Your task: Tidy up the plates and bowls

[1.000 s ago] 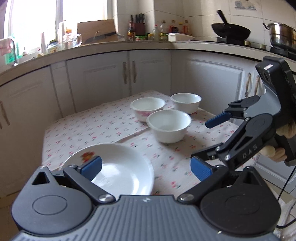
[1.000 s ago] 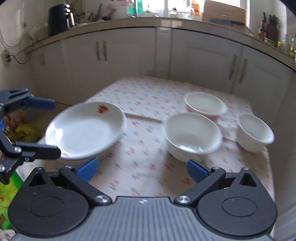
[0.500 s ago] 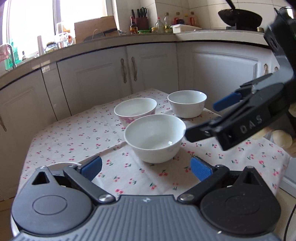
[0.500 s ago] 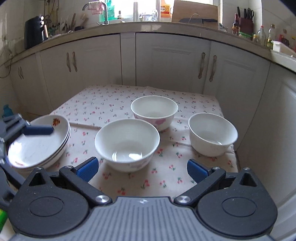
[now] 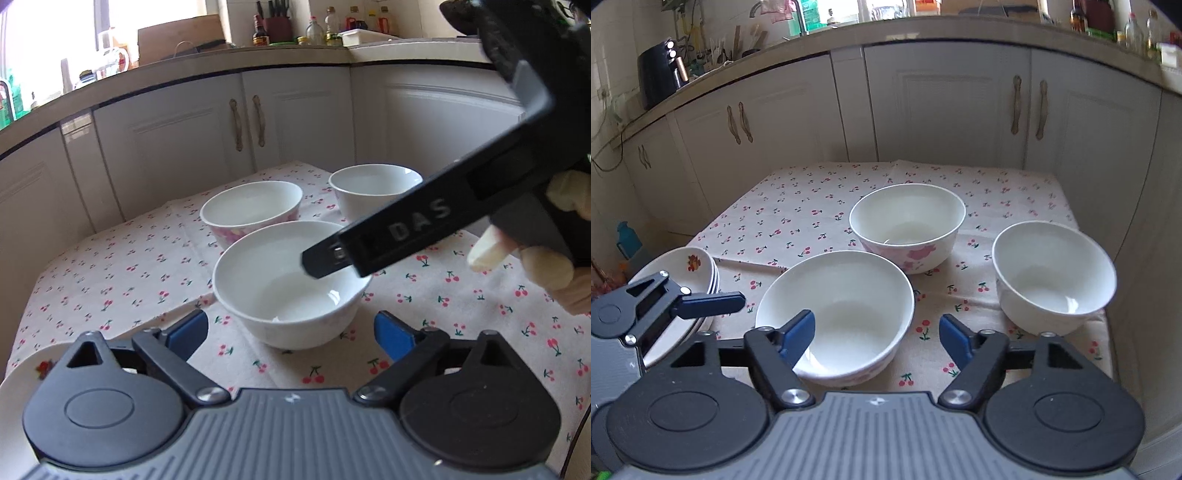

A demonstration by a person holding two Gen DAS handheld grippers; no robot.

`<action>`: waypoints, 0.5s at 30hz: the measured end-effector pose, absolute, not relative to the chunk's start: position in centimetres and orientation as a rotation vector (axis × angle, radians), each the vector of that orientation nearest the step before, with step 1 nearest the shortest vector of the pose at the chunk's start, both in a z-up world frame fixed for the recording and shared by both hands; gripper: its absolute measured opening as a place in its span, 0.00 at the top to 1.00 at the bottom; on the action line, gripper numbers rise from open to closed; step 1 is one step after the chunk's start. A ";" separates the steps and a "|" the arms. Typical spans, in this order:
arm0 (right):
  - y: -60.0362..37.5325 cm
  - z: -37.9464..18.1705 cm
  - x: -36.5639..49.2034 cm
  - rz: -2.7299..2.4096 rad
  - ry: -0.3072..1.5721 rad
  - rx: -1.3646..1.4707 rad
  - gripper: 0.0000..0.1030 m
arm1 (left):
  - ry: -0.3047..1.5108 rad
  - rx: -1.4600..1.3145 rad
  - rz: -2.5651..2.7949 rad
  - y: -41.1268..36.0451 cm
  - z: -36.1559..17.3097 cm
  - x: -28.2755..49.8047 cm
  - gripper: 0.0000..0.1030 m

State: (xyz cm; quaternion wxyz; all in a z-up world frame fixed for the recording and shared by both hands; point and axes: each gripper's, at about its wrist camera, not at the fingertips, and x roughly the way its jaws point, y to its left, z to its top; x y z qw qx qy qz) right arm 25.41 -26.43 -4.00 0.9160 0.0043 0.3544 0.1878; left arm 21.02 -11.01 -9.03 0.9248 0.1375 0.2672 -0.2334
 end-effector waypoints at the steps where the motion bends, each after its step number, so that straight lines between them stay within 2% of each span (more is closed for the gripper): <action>1: -26.4 -4.2 25.8 0.393 0.739 0.021 0.32 | 0.552 0.285 -0.484 -11.1 -9.1 21.2 0.10; 7: -26.2 -5.2 27.1 0.407 0.759 0.053 0.44 | 0.556 0.283 -0.501 -11.3 -9.4 21.8 0.13; 15: -25.8 -5.3 27.6 0.413 0.761 0.049 0.47 | 0.568 0.255 -0.510 -10.9 -9.3 22.4 0.15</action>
